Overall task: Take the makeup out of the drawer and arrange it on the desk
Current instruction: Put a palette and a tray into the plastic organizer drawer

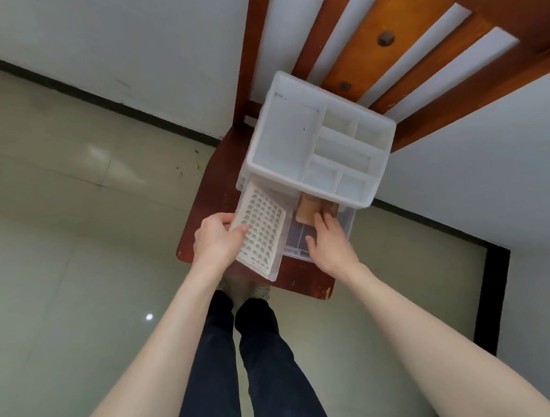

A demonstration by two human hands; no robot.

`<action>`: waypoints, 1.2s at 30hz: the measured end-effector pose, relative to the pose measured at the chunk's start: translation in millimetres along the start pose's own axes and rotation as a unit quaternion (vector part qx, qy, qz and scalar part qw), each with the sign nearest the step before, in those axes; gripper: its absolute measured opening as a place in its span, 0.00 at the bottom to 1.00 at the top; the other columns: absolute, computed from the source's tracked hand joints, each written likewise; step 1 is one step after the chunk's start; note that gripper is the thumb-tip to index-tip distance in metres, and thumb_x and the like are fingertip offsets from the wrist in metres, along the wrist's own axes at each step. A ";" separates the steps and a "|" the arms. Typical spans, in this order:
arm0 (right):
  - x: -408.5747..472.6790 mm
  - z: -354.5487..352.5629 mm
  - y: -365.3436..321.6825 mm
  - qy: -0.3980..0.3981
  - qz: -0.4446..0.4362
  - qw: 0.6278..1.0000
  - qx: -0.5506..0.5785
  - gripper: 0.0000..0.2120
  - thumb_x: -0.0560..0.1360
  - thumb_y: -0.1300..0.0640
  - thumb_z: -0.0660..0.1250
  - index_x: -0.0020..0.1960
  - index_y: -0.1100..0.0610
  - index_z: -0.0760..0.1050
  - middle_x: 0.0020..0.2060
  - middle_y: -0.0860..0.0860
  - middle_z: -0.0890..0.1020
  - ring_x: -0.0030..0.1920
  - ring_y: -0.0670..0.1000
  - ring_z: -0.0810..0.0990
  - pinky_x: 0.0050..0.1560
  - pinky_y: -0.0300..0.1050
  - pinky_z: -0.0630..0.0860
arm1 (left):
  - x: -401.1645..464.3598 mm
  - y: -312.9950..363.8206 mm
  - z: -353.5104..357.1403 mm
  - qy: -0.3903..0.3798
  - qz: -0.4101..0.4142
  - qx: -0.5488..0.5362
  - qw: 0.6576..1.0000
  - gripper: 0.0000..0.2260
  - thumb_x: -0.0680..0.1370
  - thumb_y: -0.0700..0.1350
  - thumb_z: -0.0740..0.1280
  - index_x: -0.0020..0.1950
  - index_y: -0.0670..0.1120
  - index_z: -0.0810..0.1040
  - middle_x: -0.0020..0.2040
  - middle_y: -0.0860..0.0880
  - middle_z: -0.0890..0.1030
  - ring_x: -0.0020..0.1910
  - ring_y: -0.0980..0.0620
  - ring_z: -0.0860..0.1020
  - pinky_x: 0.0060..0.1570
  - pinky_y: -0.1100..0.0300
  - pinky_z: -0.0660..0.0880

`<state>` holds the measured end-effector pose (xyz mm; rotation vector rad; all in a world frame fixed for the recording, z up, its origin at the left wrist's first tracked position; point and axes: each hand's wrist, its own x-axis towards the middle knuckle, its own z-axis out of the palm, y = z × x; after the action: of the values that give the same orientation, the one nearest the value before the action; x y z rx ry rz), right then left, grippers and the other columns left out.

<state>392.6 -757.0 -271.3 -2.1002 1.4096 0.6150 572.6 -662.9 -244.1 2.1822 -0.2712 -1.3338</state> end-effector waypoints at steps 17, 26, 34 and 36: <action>9.1 7.2 -10.8 0.035 0.011 0.999 -0.024 0.29 0.79 0.58 0.56 0.75 0.62 0.49 0.75 0.59 0.51 0.75 0.59 0.48 0.74 0.52 0.51 | 5.9 -9.3 7.1 -0.008 0.001 -0.121 0.993 0.10 0.77 0.43 0.65 0.58 0.46 0.75 0.48 0.51 0.79 0.44 0.54 0.79 0.36 0.64 0.74; 2.8 16.0 -10.3 0.113 0.021 0.993 0.016 0.22 0.76 0.59 0.62 0.68 0.63 0.63 0.63 0.58 0.67 0.64 0.57 0.68 0.67 0.49 0.65 | 6.9 -5.8 13.5 0.011 -0.022 -0.137 0.990 0.10 0.78 0.43 0.65 0.58 0.47 0.75 0.53 0.46 0.79 0.53 0.48 0.78 0.52 0.50 0.77; 11.1 14.0 -9.6 0.120 0.069 0.988 0.066 0.24 0.76 0.54 0.64 0.68 0.63 0.64 0.64 0.59 0.66 0.65 0.58 0.63 0.67 0.50 0.63 | 5.6 -10.6 12.9 0.015 -0.008 -0.124 0.992 0.11 0.78 0.42 0.64 0.60 0.45 0.75 0.50 0.48 0.80 0.48 0.51 0.79 0.40 0.62 0.73; 12.0 14.2 -9.3 0.121 0.072 0.988 0.058 0.23 0.76 0.53 0.64 0.67 0.62 0.66 0.64 0.58 0.68 0.65 0.58 0.62 0.66 0.50 0.63 | 5.4 -11.2 12.4 0.012 -0.003 -0.121 0.993 0.11 0.78 0.42 0.64 0.59 0.45 0.75 0.50 0.48 0.80 0.49 0.50 0.79 0.45 0.58 0.76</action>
<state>404.3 -753.1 -287.9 -2.0461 1.6996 0.3300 563.2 -660.5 -258.7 1.9948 -0.0869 -1.2729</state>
